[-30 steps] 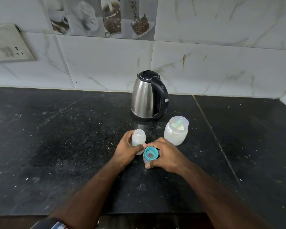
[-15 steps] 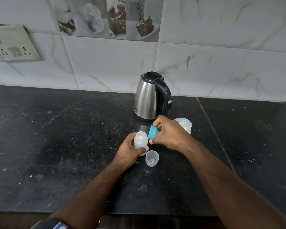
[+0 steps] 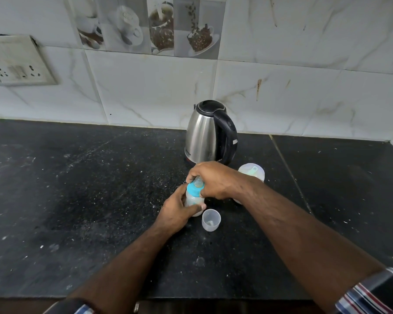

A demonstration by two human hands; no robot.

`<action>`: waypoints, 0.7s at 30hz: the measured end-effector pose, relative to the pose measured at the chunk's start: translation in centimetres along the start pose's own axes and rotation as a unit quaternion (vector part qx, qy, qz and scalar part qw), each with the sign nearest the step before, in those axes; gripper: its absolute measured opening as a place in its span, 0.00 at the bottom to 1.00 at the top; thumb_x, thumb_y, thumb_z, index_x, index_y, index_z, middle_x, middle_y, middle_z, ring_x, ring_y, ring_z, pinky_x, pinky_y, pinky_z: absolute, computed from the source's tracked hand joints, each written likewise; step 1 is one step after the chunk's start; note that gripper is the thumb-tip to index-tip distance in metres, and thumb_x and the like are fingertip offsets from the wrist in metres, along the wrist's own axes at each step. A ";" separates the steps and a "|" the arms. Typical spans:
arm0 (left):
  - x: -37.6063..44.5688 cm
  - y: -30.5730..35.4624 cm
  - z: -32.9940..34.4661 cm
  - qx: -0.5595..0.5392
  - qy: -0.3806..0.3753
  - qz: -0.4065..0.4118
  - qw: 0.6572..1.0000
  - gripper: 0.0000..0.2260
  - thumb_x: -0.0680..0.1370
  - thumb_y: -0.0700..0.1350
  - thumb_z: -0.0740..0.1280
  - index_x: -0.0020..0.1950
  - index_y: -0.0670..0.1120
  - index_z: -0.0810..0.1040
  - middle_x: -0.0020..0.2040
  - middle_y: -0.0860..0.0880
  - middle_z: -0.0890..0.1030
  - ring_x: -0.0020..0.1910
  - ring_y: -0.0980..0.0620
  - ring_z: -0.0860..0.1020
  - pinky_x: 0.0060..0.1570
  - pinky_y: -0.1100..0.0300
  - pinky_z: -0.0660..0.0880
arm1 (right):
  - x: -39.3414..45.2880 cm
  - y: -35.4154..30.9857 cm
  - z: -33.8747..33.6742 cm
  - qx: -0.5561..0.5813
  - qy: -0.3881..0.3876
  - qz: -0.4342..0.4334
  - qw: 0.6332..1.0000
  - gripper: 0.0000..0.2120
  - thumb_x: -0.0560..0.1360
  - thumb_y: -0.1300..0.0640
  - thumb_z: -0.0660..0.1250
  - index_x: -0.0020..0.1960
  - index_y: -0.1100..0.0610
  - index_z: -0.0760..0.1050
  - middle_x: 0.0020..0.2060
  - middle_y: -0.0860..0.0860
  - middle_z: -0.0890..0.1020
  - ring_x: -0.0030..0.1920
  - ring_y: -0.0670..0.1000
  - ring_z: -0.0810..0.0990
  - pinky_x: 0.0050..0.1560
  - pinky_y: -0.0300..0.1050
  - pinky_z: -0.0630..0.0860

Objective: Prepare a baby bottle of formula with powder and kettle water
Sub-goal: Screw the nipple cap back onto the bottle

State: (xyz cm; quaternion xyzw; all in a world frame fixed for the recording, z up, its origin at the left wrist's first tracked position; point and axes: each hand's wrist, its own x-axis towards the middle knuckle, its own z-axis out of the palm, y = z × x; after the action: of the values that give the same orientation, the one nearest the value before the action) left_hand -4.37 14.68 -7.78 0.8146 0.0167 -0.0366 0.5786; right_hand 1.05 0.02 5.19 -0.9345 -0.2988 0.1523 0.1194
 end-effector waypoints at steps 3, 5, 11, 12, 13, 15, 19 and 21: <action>0.0 0.0 0.0 0.011 -0.003 0.002 1.000 0.24 0.70 0.53 0.79 0.63 0.59 0.76 0.55 0.58 0.85 0.54 0.59 0.83 0.57 0.51 0.81 | -0.1 0.1 -0.3 0.011 -0.009 0.000 1.000 0.22 0.71 0.66 0.76 0.62 0.50 0.80 0.58 0.48 0.81 0.55 0.49 0.79 0.56 0.47 0.79; 0.0 0.0 0.0 0.018 -0.004 0.003 1.000 0.24 0.70 0.54 0.79 0.64 0.58 0.76 0.55 0.58 0.85 0.54 0.60 0.83 0.58 0.51 0.81 | 0.0 -0.2 -0.5 0.003 -0.017 -0.009 1.000 0.23 0.71 0.68 0.75 0.63 0.51 0.81 0.60 0.47 0.81 0.57 0.49 0.79 0.58 0.48 0.79; 0.9 -0.1 -0.4 0.024 -0.019 0.005 1.000 0.26 0.71 0.53 0.80 0.67 0.54 0.77 0.57 0.58 0.85 0.56 0.60 0.83 0.60 0.51 0.80 | 0.5 -0.6 -0.8 -0.020 -0.019 -0.009 1.000 0.23 0.72 0.69 0.74 0.64 0.52 0.80 0.62 0.49 0.80 0.60 0.50 0.78 0.57 0.47 0.78; 1.2 -0.1 -0.5 0.022 -0.019 0.006 1.000 0.25 0.71 0.52 0.80 0.66 0.54 0.77 0.57 0.57 0.85 0.56 0.59 0.83 0.60 0.50 0.81 | 0.5 -0.6 -0.8 -0.016 -0.014 -0.004 1.000 0.23 0.72 0.68 0.74 0.64 0.52 0.80 0.61 0.49 0.80 0.59 0.50 0.79 0.55 0.45 0.78; 1.4 -0.1 -0.6 0.019 -0.020 0.007 1.000 0.25 0.71 0.51 0.80 0.66 0.54 0.77 0.56 0.57 0.85 0.55 0.59 0.83 0.60 0.50 0.81 | 0.6 -0.6 -0.9 -0.011 -0.008 0.000 1.000 0.23 0.72 0.68 0.74 0.64 0.52 0.80 0.61 0.49 0.80 0.58 0.49 0.78 0.53 0.44 0.77; 1.7 0.0 -0.6 0.016 -0.022 0.009 1.000 0.24 0.71 0.50 0.80 0.65 0.54 0.77 0.56 0.57 0.85 0.55 0.60 0.83 0.61 0.51 0.80 | 0.8 -0.5 -0.9 -0.006 -0.003 0.005 1.000 0.24 0.72 0.68 0.74 0.65 0.52 0.80 0.62 0.49 0.80 0.56 0.47 0.77 0.50 0.42 0.73; 1.9 0.0 -0.6 -0.006 -0.030 0.010 0.999 0.25 0.66 0.56 0.79 0.62 0.58 0.78 0.54 0.58 0.86 0.54 0.59 0.84 0.60 0.51 0.81 | 0.9 -0.2 -0.9 0.007 -0.012 0.017 1.000 0.25 0.72 0.67 0.75 0.66 0.51 0.80 0.61 0.49 0.81 0.58 0.48 0.79 0.54 0.44 0.77; 1.9 -0.2 -0.6 -0.006 -0.032 0.011 0.999 0.26 0.64 0.58 0.78 0.60 0.60 0.77 0.54 0.62 0.85 0.54 0.61 0.84 0.59 0.53 0.81 | 0.8 -0.1 -0.9 0.012 -0.013 0.031 0.999 0.24 0.71 0.64 0.76 0.65 0.51 0.80 0.59 0.48 0.82 0.56 0.49 0.80 0.53 0.45 0.79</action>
State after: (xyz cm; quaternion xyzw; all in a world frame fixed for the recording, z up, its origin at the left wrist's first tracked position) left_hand -2.49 15.30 -7.87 0.8095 -0.0102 -0.0560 0.5843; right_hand 1.94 0.49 5.85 -0.9398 -0.2690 0.1714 0.1224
